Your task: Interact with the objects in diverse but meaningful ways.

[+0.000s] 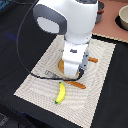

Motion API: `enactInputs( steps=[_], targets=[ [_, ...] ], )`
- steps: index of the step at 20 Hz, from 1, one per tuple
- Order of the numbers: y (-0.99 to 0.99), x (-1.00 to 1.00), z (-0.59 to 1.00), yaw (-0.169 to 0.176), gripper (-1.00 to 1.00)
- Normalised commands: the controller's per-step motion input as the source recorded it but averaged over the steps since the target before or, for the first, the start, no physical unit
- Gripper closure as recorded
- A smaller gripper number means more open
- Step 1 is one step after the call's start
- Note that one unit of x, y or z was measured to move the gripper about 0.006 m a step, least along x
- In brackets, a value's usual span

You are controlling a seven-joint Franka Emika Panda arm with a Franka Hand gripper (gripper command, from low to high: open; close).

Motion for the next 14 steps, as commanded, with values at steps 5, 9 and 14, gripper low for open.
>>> enactInputs(
  steps=[5,9,14],
  targets=[
    [0.00,0.06,0.01,0.037,1.00],
    [-0.13,-0.28,0.49,0.032,1.00],
    [-0.27,-0.63,0.87,-0.001,1.00]
  ],
)
